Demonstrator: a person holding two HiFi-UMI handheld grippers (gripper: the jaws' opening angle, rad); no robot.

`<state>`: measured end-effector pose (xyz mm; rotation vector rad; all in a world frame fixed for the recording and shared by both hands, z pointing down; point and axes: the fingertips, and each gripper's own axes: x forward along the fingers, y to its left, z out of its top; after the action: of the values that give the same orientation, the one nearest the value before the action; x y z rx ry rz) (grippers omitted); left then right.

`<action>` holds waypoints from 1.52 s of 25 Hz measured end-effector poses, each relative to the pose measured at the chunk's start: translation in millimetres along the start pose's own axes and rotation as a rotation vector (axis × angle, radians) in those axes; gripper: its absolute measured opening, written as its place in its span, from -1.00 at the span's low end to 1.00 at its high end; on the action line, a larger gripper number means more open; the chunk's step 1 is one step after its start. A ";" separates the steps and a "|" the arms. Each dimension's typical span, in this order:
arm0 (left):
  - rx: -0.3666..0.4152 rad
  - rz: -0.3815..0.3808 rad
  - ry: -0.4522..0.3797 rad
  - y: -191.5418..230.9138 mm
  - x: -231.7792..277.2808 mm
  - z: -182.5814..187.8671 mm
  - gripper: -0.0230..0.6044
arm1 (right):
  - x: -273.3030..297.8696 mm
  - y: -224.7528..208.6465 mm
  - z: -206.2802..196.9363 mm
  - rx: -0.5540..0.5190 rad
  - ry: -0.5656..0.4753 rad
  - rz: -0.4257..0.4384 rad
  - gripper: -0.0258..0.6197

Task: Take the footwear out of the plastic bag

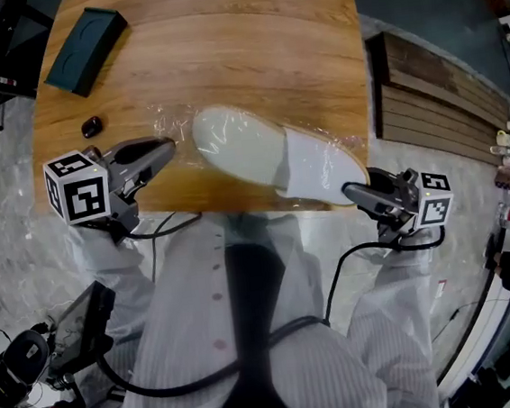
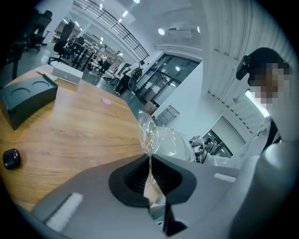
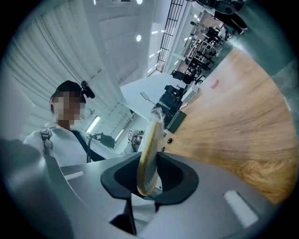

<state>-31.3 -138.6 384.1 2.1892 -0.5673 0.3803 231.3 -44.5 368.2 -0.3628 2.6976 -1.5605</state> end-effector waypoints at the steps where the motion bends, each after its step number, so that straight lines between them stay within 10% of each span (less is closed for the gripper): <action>1: 0.005 -0.004 0.001 -1.1 0.6 0.6 -0.88 | -1.6 0.5 0.1 0.000 -0.004 -0.001 -0.61; 27: 0.019 0.067 -0.067 7.0 -31.6 18.4 -0.91 | -55.6 13.0 -3.2 -0.001 -0.136 -0.069 -0.63; 38: 0.033 0.260 -0.163 38.0 -53.8 25.9 -0.91 | -112.0 2.0 -9.0 -0.013 -0.274 -0.412 -0.64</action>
<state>-94.8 -165.8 368.6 2.1959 -0.9465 0.3508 338.9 -13.4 358.5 -1.1039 2.5275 -1.4351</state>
